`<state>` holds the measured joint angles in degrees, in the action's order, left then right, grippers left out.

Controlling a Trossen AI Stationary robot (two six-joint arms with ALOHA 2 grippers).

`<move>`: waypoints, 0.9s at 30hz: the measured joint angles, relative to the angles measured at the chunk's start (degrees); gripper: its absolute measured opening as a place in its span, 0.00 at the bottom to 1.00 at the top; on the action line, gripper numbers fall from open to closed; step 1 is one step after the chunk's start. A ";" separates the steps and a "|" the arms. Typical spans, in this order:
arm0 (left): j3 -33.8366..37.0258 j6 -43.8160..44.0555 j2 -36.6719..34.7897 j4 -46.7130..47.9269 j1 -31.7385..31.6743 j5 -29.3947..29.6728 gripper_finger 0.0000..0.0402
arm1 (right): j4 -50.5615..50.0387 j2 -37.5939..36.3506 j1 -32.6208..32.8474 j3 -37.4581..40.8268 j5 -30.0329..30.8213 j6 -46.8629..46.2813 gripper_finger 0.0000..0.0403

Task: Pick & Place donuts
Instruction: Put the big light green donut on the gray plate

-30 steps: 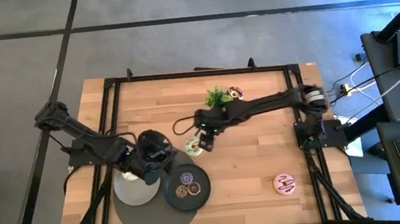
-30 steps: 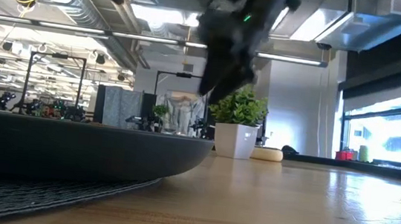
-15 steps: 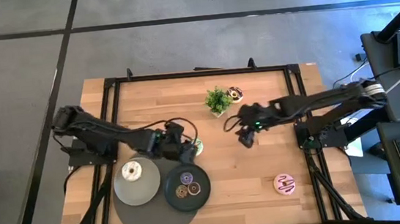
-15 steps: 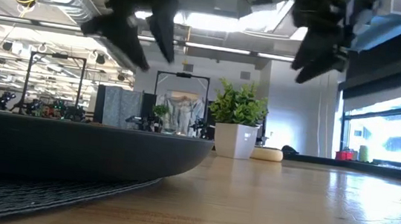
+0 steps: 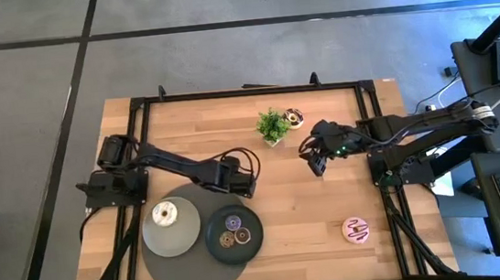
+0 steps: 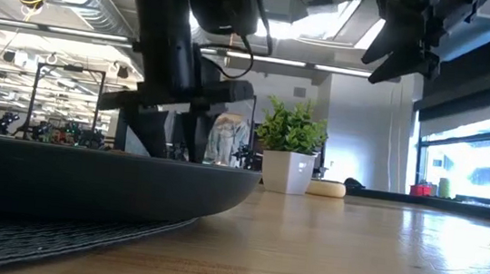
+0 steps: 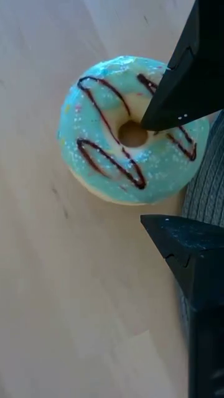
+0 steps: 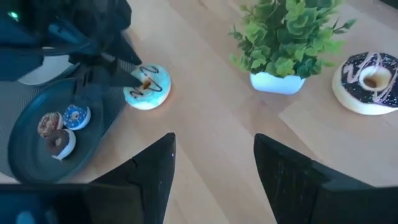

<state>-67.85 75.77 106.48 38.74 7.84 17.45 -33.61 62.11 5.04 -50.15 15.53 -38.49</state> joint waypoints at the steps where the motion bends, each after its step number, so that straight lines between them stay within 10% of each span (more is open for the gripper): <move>1: 0.00 0.00 0.06 -0.07 -0.17 -0.40 0.56 | -0.02 0.11 0.01 0.00 0.06 0.04 0.54; 27: 0.00 -6.52 -1.06 0.80 -3.42 -4.82 0.14 | -0.33 0.12 0.02 0.02 -0.07 1.72 0.54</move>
<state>-67.85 69.25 105.42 39.54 4.43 12.63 -33.94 62.24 5.06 -50.13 15.46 -36.77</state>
